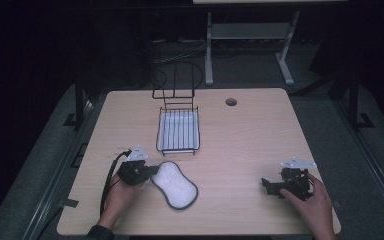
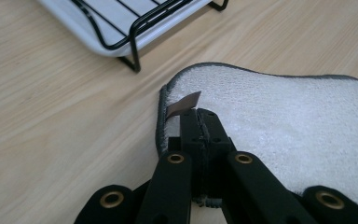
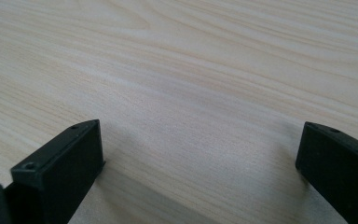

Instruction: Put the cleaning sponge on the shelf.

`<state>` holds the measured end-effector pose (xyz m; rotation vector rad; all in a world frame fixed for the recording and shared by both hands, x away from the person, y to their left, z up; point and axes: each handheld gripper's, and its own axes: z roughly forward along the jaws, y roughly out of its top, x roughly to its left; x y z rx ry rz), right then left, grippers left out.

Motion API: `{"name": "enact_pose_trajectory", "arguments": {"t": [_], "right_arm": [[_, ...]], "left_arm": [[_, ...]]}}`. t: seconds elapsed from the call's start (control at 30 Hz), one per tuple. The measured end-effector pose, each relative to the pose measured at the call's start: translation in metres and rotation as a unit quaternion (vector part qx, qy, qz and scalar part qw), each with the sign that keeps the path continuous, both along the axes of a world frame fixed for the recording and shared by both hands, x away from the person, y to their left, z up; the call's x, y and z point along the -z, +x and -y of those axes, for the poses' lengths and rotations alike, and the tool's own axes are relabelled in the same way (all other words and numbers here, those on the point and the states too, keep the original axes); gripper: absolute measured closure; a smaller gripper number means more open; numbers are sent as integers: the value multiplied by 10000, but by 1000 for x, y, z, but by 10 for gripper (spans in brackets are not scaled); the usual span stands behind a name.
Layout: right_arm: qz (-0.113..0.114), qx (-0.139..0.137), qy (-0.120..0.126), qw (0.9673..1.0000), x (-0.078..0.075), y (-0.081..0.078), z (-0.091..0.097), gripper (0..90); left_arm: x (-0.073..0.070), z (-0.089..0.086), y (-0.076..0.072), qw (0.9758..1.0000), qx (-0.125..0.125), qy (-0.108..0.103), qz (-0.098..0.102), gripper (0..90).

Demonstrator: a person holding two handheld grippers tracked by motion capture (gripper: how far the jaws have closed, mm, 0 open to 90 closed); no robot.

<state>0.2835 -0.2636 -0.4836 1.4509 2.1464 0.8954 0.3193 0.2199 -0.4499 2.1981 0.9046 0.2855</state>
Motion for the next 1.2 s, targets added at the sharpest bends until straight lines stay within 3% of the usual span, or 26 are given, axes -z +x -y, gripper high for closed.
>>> {"name": "enact_pose_trajectory", "arguments": {"t": [0.43, 0.63, 0.9, 1.2], "right_arm": [[-1, 3, -2, 10000, 0, 0, 0, 2], [0, 2, -1, 10000, 0, 0, 0, 2], [1, 3, 1, 10000, 0, 0, 0, 2], [2, 3, -2, 10000, 0, 0, 0, 2]], "left_arm": [[0, 33, 13, 9995, 320, 41, 26, 898], [-5, 34, 7, 9993, 373, -64, 3, 898], [-15, 47, -20, 9966, 725, -392, -86, 898], [-9, 65, -45, 9920, 1126, -482, -294, 897]]}}
